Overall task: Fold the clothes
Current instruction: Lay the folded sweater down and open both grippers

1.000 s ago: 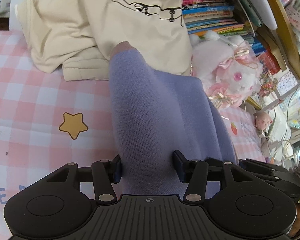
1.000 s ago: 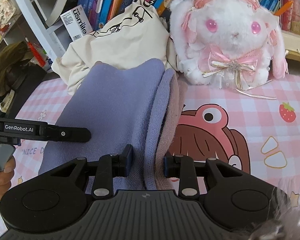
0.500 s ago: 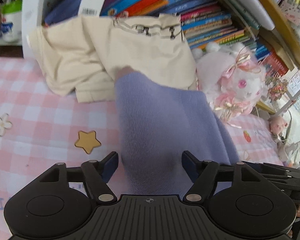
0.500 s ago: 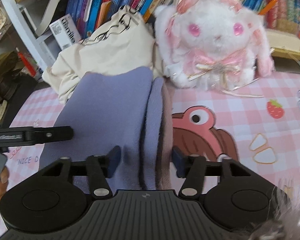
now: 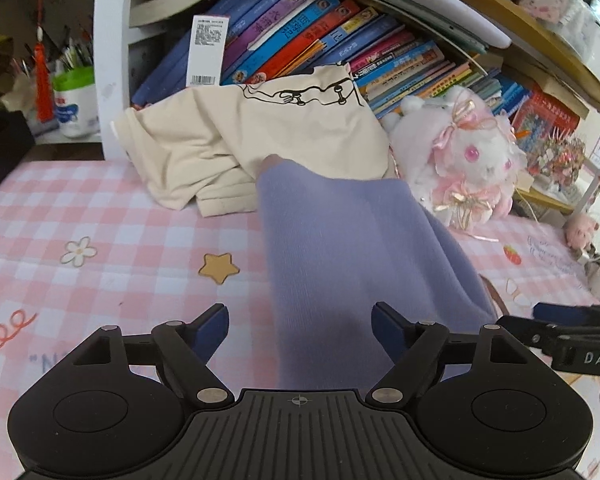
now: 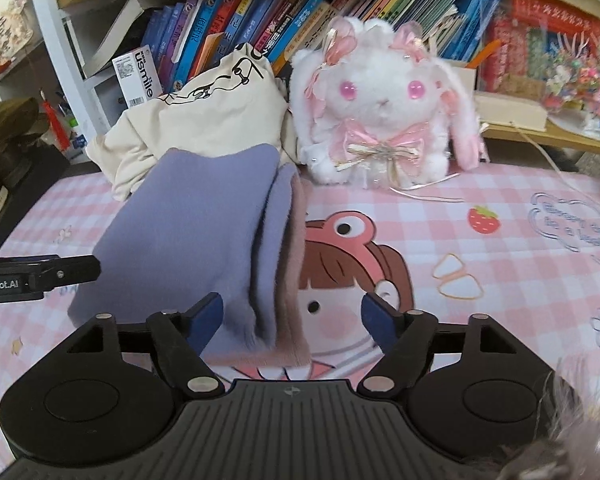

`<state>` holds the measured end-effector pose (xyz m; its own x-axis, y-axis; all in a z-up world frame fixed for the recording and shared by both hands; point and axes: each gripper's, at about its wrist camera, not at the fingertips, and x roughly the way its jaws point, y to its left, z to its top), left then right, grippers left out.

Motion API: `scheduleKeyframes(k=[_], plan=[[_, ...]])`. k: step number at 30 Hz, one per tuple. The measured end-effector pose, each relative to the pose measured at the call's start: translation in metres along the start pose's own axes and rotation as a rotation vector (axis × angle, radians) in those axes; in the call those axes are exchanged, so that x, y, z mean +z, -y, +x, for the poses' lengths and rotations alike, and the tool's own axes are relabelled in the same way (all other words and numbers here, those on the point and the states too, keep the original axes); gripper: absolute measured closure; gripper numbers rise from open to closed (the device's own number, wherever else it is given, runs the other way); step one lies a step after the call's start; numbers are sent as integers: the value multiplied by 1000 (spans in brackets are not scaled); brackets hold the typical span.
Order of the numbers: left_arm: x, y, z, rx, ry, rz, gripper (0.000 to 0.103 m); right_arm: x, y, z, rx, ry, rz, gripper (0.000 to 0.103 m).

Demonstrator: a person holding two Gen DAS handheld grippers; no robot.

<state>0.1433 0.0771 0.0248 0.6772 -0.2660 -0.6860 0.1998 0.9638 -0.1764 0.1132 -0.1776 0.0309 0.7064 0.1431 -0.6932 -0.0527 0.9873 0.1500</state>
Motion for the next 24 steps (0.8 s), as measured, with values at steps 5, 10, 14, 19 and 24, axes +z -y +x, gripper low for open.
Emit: scheduleKeyframes(k=[5,10,14,19,24], plan=[[-21,11,-15,50,38,25,16,-17,0,-14,-40,20,-23,16],[-39,18,-27,81,50,16,11,-33,-2,-26,-66,43,-12,11],[-53,21,-37,88,60,0,8,-46,-5,-34,-84,54,-21,9],[-72,24,-51,121,91,-15,6,-64,-11,-43,-91,46,-35,8],[-88,30,-62,157,92,9,2,-85,-16,-51,-91,20,-6,7]])
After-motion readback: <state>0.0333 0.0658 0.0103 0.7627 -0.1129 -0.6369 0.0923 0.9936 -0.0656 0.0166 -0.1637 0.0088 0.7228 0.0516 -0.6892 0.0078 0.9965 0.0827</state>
